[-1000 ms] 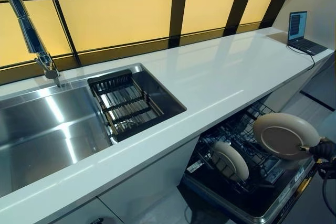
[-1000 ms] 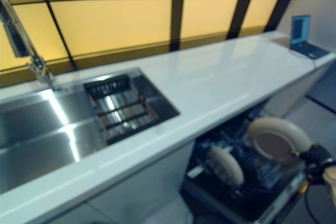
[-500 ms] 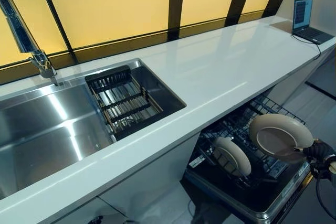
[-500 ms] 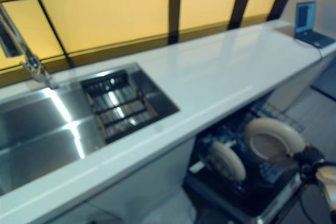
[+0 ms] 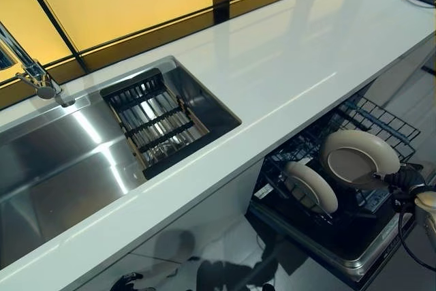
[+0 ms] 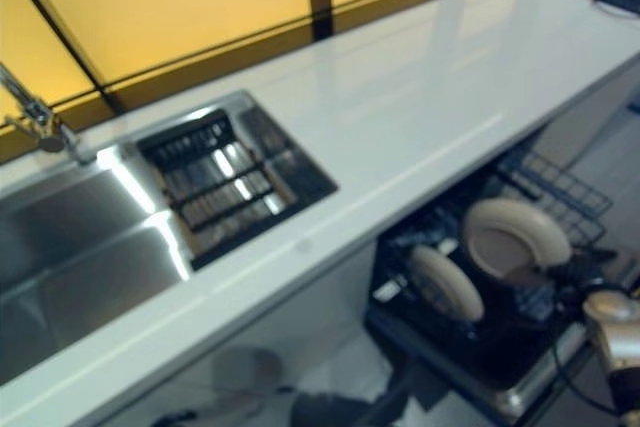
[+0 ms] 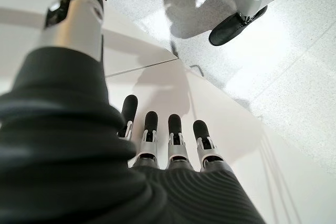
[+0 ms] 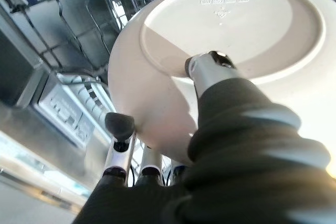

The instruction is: Take plates into dishwasher

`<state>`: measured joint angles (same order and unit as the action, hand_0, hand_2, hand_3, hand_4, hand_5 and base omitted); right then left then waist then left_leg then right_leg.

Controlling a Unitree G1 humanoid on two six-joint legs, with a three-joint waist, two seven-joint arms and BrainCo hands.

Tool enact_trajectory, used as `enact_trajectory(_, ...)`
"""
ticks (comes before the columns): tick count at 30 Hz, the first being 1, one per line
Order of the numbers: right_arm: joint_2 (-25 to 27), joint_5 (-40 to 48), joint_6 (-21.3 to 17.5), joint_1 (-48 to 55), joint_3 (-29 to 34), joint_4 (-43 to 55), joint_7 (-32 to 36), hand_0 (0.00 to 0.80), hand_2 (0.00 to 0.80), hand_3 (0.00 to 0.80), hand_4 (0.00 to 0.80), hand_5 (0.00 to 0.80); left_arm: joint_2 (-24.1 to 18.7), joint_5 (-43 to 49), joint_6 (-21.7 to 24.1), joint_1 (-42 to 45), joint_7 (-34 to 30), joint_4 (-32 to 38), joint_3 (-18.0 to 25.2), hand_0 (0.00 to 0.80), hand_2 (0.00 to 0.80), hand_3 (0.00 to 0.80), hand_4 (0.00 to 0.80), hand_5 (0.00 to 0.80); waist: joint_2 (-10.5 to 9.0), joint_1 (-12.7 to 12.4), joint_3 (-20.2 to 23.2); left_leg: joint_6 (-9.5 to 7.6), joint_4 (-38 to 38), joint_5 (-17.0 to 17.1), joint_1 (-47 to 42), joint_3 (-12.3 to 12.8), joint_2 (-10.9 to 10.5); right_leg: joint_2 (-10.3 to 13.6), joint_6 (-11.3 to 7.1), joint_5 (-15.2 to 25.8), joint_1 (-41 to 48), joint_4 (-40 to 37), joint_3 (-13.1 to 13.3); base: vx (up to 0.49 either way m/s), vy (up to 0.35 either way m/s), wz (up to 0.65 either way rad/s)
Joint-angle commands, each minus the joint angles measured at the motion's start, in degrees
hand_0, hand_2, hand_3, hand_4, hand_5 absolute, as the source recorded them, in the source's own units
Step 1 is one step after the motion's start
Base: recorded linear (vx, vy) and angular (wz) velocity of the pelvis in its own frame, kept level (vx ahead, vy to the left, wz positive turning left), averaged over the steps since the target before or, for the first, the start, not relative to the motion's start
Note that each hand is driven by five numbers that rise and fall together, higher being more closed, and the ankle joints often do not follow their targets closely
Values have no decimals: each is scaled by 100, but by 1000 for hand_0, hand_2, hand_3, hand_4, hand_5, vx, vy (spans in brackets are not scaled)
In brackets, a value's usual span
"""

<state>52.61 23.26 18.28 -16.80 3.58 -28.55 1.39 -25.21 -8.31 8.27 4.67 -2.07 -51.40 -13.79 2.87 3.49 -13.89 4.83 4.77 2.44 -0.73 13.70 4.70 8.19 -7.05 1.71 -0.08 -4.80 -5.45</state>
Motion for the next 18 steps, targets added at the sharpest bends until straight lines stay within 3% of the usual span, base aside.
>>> enact_trajectory(1, 367, 153, -291, -796, -241, -188, -185, 800, 800, 800, 800, 800, -99, -269, 291, -350, 160, 70, 61, 0, 0, 0, 0, 0, -136, -193, -46, -261, 5, -224, 107, -372, -328, -373, 2, 115, -347, 370, -345, -32, -2, 5)
enact_trajectory(18, 671, -179, -37, -1625, -700, -367, -256, 800, 800, 800, 800, 800, -40, -489, 415, -447, 190, 162, -116, 0, 0, 0, 0, 0, 161, -188, -292, -206, 23, -143, 311, -410, -404, -320, 52, 102, -621, 456, -395, -11, 4, 0)
